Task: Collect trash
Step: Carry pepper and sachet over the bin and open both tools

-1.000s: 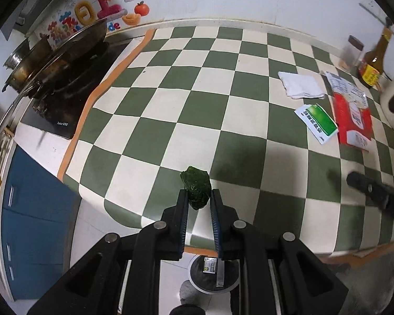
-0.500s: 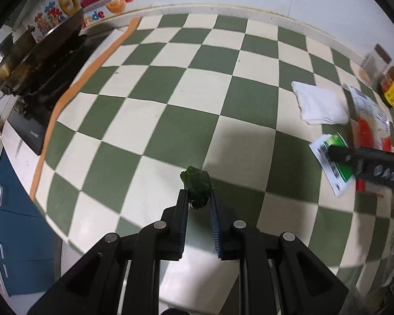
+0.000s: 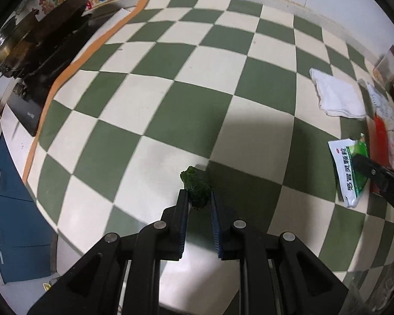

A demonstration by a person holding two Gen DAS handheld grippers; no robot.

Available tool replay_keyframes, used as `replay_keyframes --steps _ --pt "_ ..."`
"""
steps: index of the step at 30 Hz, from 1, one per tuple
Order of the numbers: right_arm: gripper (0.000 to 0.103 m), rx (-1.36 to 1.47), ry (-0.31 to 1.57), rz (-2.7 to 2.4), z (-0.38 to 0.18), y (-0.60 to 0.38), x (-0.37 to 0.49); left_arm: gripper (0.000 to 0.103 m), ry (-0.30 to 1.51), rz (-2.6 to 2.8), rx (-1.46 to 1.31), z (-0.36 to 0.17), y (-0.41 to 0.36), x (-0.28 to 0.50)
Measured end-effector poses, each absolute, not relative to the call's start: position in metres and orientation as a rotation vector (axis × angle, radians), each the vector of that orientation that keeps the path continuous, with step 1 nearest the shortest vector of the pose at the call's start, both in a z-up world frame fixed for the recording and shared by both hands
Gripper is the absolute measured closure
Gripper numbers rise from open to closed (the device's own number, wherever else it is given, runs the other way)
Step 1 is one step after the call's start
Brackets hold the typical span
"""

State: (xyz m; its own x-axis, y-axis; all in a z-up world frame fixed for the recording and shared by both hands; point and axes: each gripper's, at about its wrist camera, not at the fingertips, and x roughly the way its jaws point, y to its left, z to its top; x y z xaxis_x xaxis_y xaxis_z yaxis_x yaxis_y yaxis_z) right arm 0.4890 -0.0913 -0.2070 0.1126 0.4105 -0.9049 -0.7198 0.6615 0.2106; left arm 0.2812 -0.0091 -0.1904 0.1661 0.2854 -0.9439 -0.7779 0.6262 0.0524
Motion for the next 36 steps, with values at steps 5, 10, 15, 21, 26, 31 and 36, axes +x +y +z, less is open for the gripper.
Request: replay_keyframes --steps 5,10,15,21,26,31,36 --pt "0.102 -0.185 1.135 0.869 -0.163 -0.123 0.447 0.089 1.094 0.772 -0.459 -0.157 -0.023 0.245" --pt "0.102 -0.14 1.089 0.839 -0.131 -0.157 0.384 0.089 1.012 0.701 -0.393 -0.124 -0.045 0.192" --pt "0.102 -0.082 1.067 0.768 -0.122 -0.21 0.285 0.089 0.966 0.618 -0.31 -0.11 -0.071 0.129" --pt "0.102 -0.025 1.142 0.668 -0.157 -0.263 0.182 0.089 1.041 0.523 -0.254 -0.137 -0.099 0.066" --pt "0.102 -0.044 1.25 0.608 -0.22 -0.292 0.14 0.089 1.159 0.48 -0.254 -0.193 -0.121 0.042" --pt "0.102 -0.051 1.38 0.548 -0.326 -0.315 0.126 0.089 1.299 0.459 -0.271 -0.288 -0.137 0.041" --pt "0.102 -0.014 1.503 0.493 -0.473 -0.329 0.13 0.089 1.461 0.418 -0.386 -0.437 -0.141 0.052"
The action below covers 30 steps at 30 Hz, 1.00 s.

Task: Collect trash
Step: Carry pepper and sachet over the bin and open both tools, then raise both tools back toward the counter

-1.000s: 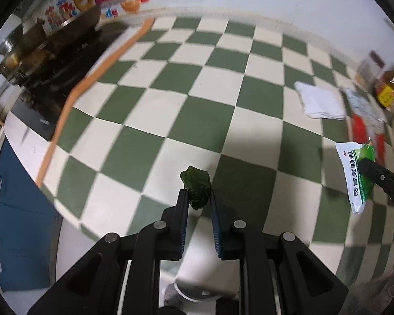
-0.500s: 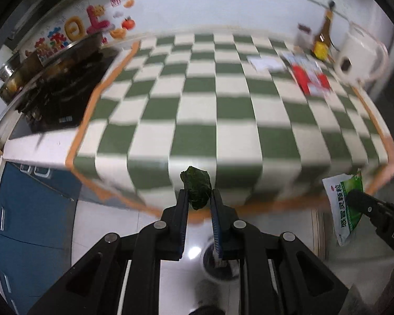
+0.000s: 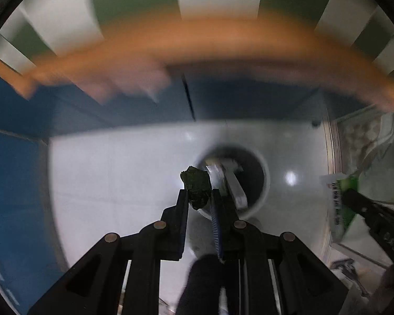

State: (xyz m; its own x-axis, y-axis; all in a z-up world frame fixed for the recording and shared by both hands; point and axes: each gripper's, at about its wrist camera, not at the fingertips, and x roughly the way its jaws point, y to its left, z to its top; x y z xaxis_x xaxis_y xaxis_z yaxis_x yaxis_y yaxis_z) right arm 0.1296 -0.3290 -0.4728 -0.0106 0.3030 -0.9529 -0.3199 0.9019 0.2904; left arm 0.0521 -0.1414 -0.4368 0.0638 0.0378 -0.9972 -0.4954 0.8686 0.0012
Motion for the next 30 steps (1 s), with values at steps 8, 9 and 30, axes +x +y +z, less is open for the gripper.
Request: replay_keyframes --steps 8,9,30 --pt "0.101 0.041 1.656 0.448 -0.683 -0.324 0.127 0.087 1.635 0.343 -0.56 -0.639 -0.142 0.073" --pt "0.101 0.04 1.671 0.455 -0.702 -0.321 0.126 0.087 1.64 0.336 -0.572 -0.649 -0.14 0.075" --pt "0.0 -0.27 1.569 0.375 -0.652 -0.308 0.119 0.0 1.515 0.497 -0.393 -0.571 -0.117 0.029"
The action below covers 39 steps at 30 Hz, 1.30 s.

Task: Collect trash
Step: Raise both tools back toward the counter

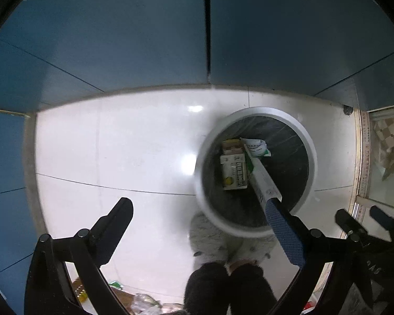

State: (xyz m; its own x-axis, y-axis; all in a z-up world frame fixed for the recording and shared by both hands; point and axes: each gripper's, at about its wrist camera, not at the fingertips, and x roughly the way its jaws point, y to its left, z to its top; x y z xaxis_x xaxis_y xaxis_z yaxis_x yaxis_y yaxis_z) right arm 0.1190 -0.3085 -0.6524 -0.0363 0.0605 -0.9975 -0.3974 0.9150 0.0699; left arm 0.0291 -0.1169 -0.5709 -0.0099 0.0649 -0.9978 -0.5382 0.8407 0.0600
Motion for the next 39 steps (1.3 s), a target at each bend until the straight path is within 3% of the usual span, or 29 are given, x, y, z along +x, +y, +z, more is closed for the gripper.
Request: replay_keyframes --steps 23,31,39 --pt "0.0 -0.201 1.354 0.488 -0.239 -0.335 0.05 0.0 1.373 0.48 -0.366 -0.258 -0.156 -0.036" --pt "0.0 -0.182 1.304 0.502 -0.144 -0.346 0.023 0.0 1.263 0.45 -0.31 -0.177 -0.165 -0.049" --pt "0.0 -0.029 1.263 0.535 -0.1 -0.347 0.044 0.0 1.112 0.516 -0.222 -0.111 -0.156 -0.028"
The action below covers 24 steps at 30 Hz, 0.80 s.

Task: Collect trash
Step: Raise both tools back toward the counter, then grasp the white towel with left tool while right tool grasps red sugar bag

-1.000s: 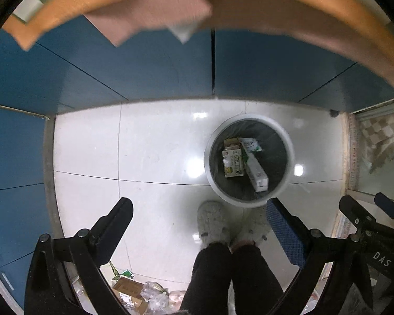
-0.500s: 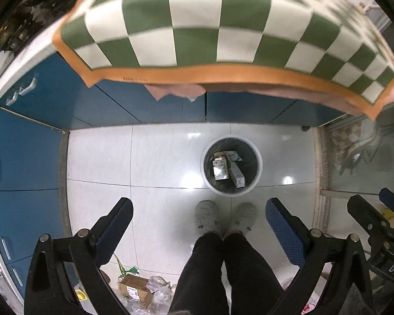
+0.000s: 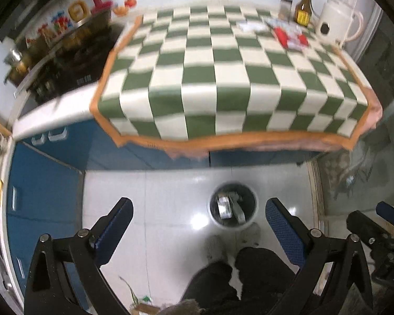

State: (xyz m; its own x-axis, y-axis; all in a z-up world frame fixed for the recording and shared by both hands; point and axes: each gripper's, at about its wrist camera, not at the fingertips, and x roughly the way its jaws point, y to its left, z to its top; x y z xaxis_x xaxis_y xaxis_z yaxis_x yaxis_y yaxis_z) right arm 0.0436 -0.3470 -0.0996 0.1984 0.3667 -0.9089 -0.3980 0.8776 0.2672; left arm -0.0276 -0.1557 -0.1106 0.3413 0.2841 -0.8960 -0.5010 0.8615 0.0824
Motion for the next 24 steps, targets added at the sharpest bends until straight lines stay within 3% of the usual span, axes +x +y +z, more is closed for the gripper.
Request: replay_keyframes --steps 11,24 --pt "0.0 0.161 1.214 0.494 -0.078 -0.339 0.232 0.0 0.994 0.682 -0.175 -0.072 -0.102 0.1" --pt "0.0 0.073 1.32 0.454 -0.174 -0.262 0.583 0.001 1.193 0.629 -0.481 -0.145 -0.027 0.371"
